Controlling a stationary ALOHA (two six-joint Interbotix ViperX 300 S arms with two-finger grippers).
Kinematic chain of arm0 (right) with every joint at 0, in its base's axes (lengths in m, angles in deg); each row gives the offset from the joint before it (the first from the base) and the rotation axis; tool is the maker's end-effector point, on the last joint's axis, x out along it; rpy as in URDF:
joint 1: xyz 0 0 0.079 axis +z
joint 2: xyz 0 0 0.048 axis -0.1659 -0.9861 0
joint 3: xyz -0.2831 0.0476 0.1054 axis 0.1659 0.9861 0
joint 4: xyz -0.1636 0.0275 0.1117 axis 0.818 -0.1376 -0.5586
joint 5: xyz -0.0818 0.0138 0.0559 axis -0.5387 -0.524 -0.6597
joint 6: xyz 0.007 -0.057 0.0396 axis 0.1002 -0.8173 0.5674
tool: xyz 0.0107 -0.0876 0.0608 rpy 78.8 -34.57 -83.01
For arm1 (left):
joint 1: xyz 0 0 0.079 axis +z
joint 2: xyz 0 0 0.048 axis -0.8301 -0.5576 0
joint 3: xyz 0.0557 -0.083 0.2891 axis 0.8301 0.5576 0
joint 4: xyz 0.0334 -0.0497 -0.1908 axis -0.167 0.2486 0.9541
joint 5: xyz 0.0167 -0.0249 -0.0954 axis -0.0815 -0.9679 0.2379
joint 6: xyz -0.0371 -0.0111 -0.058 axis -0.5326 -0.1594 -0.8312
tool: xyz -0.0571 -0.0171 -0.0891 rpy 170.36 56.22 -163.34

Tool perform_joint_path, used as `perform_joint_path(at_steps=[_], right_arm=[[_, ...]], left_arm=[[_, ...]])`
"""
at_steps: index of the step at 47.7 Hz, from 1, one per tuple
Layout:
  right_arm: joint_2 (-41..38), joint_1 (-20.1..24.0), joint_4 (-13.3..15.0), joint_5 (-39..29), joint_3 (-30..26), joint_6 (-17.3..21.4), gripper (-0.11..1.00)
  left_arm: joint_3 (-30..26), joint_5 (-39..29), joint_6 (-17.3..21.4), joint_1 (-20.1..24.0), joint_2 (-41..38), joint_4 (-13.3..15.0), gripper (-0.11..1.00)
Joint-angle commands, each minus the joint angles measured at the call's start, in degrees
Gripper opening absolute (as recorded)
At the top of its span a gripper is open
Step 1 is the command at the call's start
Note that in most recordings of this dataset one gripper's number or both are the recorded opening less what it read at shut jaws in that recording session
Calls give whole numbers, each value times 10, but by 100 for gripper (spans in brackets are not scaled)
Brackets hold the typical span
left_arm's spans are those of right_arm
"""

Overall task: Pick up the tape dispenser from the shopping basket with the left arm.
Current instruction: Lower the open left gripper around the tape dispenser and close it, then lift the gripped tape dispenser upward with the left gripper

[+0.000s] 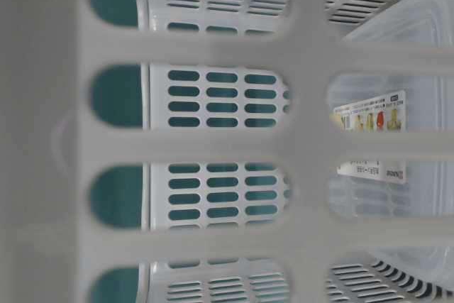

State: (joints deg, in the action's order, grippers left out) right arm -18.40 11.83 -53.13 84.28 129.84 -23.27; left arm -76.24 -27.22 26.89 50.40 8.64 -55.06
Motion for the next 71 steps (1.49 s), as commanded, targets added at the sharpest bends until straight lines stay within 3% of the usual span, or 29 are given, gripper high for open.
perform_joint_path(at_steps=[1,71], right_arm=[[-4,2,-2,5,-4,1,76],[-4,2,-2,5,-4,1,76]], left_arm=[[-15,2,1,-2,12,-2,28],[-3,1,1,-2,11,-2,28]])
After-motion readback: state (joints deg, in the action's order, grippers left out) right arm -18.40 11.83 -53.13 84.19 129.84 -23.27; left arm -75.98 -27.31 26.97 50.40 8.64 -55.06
